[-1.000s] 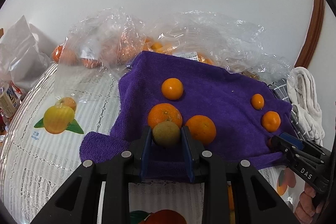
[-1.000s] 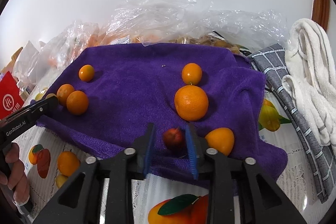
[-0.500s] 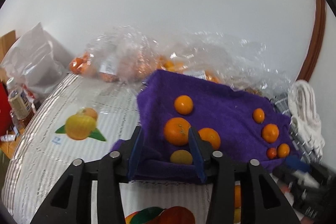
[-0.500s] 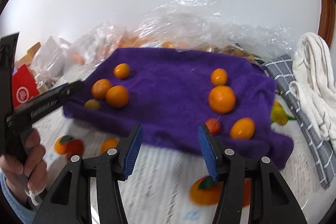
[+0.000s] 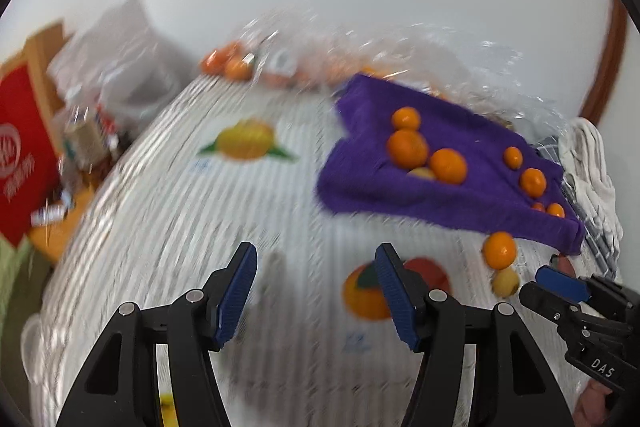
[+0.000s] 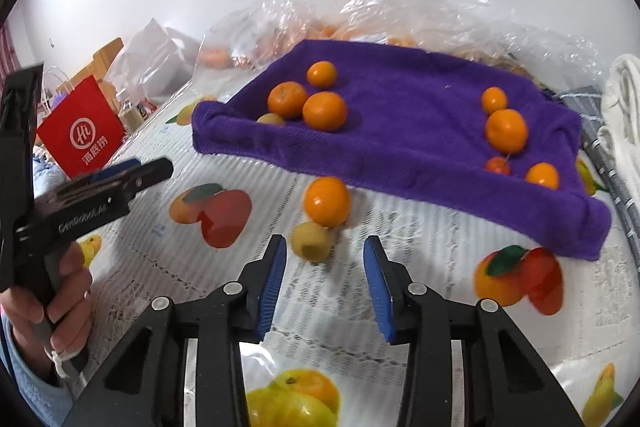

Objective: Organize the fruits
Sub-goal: 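Grasp the small yellow round fruit on the table with the right gripper, then grasp an orange on the table with the left gripper while the right gripper holds the yellow fruit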

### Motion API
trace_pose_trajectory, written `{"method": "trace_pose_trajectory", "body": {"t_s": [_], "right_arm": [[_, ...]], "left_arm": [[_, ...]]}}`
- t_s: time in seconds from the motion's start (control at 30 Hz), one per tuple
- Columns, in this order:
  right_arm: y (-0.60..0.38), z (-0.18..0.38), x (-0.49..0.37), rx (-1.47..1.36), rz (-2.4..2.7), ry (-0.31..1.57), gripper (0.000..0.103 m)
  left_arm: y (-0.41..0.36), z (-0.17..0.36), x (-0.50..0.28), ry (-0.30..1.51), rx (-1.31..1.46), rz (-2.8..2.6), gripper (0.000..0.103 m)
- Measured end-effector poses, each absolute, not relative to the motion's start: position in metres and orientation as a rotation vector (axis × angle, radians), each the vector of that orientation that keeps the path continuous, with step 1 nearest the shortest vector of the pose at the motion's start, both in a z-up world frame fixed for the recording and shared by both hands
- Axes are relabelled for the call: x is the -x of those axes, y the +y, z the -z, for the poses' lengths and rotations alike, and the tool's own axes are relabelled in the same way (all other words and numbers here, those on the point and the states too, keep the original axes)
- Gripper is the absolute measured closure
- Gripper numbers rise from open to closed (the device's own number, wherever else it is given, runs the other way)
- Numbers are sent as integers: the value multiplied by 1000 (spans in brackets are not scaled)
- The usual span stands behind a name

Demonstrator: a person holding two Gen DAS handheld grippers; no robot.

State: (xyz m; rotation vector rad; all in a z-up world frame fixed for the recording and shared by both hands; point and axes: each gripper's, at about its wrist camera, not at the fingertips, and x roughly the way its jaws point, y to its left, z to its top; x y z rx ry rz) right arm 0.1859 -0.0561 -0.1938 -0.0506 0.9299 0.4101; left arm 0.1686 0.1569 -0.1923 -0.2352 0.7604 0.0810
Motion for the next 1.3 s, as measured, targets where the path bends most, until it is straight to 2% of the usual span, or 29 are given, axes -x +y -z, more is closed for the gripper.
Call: {"method": "trace_pose_trajectory", "body": {"t_s": [0.17,0.3,0.5,0.77,0.9,1.3], "right_arm": [[-42,205,-193,94,-408,951,67],[-34,212,-199,111,-404,975,77],[-41,206,-184,138,-399,917,77],[-99,176,-176,163,-281,807,77],[-132,170,-182,139,-230,790,77],[-184,196,-196,27,-154,832,77]], "left_arm": [[165,198,-170,790,288,-109,44],[158,201,-172,804,239,-135,44],[154,201,-173,808,231,-102,44],[151,204,-175,821,226,-59,44],[147,205,-177,834,207,-48,39],[143,197,-169,845,309,83,42]]}}
